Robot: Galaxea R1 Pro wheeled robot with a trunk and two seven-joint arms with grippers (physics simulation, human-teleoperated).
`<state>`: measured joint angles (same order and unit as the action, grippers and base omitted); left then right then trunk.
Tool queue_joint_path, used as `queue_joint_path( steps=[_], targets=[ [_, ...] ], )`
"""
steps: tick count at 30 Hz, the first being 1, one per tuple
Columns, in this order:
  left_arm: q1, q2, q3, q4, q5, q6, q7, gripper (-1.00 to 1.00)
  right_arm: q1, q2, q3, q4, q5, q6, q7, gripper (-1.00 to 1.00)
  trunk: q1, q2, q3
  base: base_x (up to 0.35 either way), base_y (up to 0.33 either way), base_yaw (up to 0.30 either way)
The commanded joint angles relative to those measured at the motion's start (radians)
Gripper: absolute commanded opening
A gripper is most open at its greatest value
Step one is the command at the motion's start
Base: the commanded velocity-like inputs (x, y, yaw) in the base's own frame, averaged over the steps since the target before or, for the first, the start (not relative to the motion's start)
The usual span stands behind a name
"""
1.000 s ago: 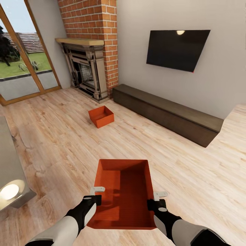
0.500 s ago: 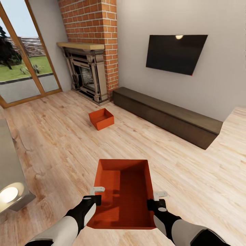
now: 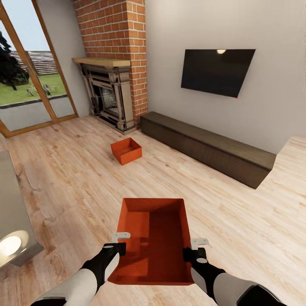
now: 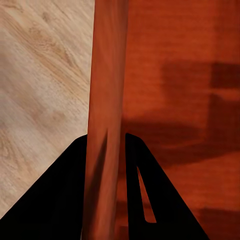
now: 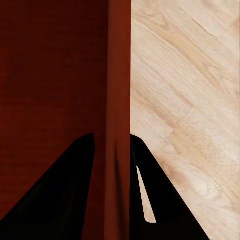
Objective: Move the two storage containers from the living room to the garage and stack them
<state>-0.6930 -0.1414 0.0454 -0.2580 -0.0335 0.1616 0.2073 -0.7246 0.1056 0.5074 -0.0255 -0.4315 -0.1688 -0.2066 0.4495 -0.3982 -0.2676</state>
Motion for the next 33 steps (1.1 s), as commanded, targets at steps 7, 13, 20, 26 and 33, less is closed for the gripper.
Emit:
queue_joint_path(
  steps=[7,13,20,26,33],
  targets=[
    [0.0,0.0,0.01,-0.001,-0.02,0.009,0.014,-1.0,-0.001,-0.006,-0.001,0.001,-0.013,-0.008,-0.008,-1.0,0.001,-0.002,0.009,0.0,0.0,0.0],
    [0.0,0.001,0.01,-0.001,-0.022,0.009,0.014,-1.0,-0.001,-0.006,-0.001,0.001,-0.013,-0.008,-0.008,-1.0,0.001,-0.002,0.019,0.0,0.0,0.0],
    [0.0,0.002,0.01,-0.001,-0.022,0.009,0.014,-1.0,-0.001,-0.005,-0.001,0.001,-0.013,-0.008,-0.009,-1.0,0.001,-0.002,0.03,0.0,0.0,0.0],
    [0.0,0.002,0.01,-0.001,-0.021,0.009,0.014,-1.0,-0.001,-0.004,-0.001,0.001,-0.013,-0.008,-0.008,-1.0,0.001,-0.002,0.039,0.0,0.0,0.0],
    [0.0,0.002,0.01,-0.001,-0.021,0.009,0.014,-1.0,-0.001,-0.005,-0.001,0.001,-0.013,-0.008,-0.009,-1.0,0.001,-0.002,0.05,0.0,0.0,0.0]
  ],
)
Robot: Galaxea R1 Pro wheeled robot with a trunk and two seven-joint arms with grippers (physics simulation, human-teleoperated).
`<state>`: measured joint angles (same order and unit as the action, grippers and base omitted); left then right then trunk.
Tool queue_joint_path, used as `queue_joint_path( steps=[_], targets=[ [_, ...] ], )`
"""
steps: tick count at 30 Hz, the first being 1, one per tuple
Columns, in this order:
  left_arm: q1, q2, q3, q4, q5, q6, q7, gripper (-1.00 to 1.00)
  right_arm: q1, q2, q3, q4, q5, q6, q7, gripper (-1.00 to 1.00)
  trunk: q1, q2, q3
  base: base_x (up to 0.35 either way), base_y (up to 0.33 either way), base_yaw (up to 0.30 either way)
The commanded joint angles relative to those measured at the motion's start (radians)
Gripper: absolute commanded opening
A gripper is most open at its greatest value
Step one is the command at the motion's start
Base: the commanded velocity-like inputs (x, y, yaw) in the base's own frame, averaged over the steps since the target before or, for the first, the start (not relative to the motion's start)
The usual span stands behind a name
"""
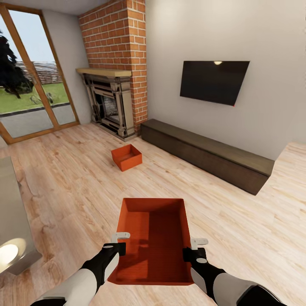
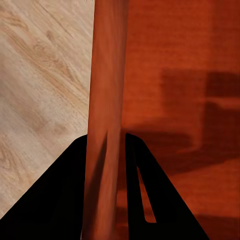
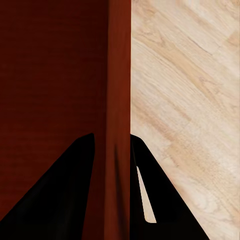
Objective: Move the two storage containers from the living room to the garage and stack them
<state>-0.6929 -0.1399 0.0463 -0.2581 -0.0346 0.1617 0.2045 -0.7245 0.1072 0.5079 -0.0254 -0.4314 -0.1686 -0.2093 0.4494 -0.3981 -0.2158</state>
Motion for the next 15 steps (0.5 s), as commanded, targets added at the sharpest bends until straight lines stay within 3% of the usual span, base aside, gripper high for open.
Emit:
queue_joint_path(
  steps=[1,15],
  targets=[
    [0.0,0.0,0.009,-0.001,-0.019,0.009,0.016,-1.0,-0.001,-0.006,-0.002,0.001,-0.013,-0.008,-0.006,-1.0,0.001,-0.002,0.0,0.0,0.0,0.0],
    [0.0,0.0,0.009,-0.001,-0.019,0.009,0.016,-1.0,-0.001,-0.007,-0.003,0.001,-0.013,-0.008,-0.006,-1.0,0.001,-0.002,0.022,0.0,0.0,0.0]
  ],
)
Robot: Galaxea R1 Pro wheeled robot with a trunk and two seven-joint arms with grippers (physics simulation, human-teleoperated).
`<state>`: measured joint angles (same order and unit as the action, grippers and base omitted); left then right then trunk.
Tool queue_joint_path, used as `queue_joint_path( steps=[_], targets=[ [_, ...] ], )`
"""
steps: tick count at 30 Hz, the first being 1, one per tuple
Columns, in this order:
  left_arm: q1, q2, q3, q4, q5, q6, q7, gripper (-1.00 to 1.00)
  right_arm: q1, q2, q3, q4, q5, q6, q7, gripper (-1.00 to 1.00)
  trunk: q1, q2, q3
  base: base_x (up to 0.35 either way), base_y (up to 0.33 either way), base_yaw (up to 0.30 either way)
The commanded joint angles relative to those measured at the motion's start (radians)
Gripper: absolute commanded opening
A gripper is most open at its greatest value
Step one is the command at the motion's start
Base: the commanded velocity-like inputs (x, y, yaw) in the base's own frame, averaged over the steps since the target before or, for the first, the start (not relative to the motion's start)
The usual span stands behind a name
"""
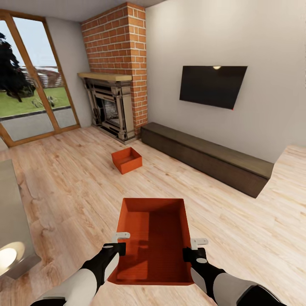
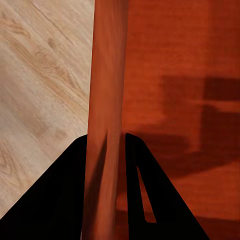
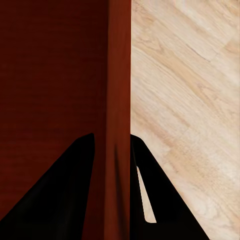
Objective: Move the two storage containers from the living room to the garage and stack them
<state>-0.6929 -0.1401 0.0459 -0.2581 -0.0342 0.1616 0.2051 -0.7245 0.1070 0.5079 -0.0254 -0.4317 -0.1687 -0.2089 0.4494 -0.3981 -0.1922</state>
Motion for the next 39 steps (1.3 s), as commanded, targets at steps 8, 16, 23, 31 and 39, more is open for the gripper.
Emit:
queue_joint_path(
  steps=[8,16,23,31,39],
  targets=[
    [0.0,0.001,0.009,-0.001,-0.02,0.008,0.016,-1.0,-0.001,-0.007,-0.002,0.001,-0.013,-0.008,-0.006,-1.0,0.001,-0.002,0.011,0.0,0.0,0.0],
    [0.0,0.001,0.008,-0.001,-0.02,0.008,0.016,-1.0,-0.001,-0.007,-0.002,0.001,-0.013,-0.008,-0.006,-1.0,0.001,-0.002,0.023,0.0,0.0,0.0],
    [0.0,0.001,0.009,-0.001,-0.02,0.008,0.016,-1.0,-0.001,-0.006,-0.002,0.001,-0.013,-0.008,-0.006,-1.0,0.001,-0.002,0.034,0.0,0.0,0.0],
    [0.0,0.001,0.009,-0.001,-0.02,0.008,0.016,-1.0,-0.001,-0.007,-0.002,0.001,-0.013,-0.008,-0.006,-1.0,0.001,-0.002,0.047,0.0,0.0,0.0],
    [0.0,0.0,0.009,-0.001,-0.019,0.008,0.016,-1.0,-0.001,-0.007,-0.002,0.001,-0.013,-0.008,-0.007,-1.0,0.001,-0.002,0.059,0.0,0.0,0.0]
  ],
)
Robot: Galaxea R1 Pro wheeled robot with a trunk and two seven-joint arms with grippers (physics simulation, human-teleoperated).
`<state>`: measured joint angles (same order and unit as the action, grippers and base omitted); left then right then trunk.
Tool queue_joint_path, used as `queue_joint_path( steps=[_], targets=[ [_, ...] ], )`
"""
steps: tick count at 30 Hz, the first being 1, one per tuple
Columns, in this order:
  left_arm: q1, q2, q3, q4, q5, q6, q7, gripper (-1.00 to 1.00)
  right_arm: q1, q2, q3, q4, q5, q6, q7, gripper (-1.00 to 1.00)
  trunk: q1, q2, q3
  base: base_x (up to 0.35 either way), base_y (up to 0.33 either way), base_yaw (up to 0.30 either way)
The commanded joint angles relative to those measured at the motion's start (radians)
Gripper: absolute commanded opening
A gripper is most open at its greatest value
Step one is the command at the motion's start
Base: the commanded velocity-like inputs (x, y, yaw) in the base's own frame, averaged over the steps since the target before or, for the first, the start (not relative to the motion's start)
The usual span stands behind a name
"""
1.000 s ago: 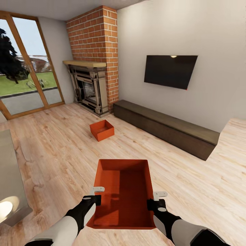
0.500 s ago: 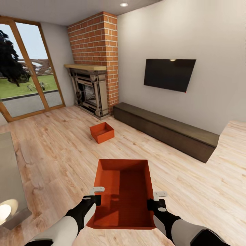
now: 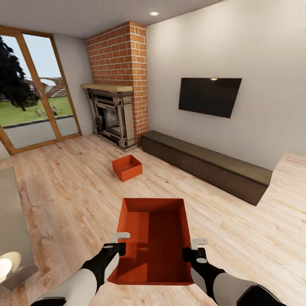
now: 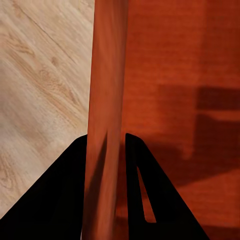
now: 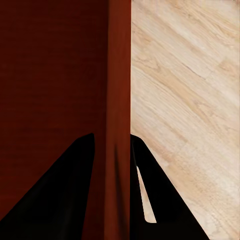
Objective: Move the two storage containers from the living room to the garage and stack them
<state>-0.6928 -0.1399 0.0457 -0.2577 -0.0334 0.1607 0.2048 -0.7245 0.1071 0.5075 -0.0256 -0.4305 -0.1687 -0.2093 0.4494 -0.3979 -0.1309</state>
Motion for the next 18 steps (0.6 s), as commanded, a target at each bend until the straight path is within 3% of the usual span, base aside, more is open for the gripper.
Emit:
queue_joint_path(
  steps=[1,18],
  targets=[
    [-0.001,0.0,0.009,-0.002,-0.02,0.008,0.016,-1.0,-0.001,-0.007,-0.002,0.001,-0.014,-0.008,-0.006,-1.0,0.001,-0.002,0.0,0.0,0.0,0.0],
    [-0.001,-0.001,0.009,-0.002,-0.02,0.008,0.016,-1.0,-0.001,-0.007,-0.002,0.001,-0.014,-0.008,-0.006,-1.0,0.001,-0.002,0.026,0.0,0.0,0.0]
  ],
)
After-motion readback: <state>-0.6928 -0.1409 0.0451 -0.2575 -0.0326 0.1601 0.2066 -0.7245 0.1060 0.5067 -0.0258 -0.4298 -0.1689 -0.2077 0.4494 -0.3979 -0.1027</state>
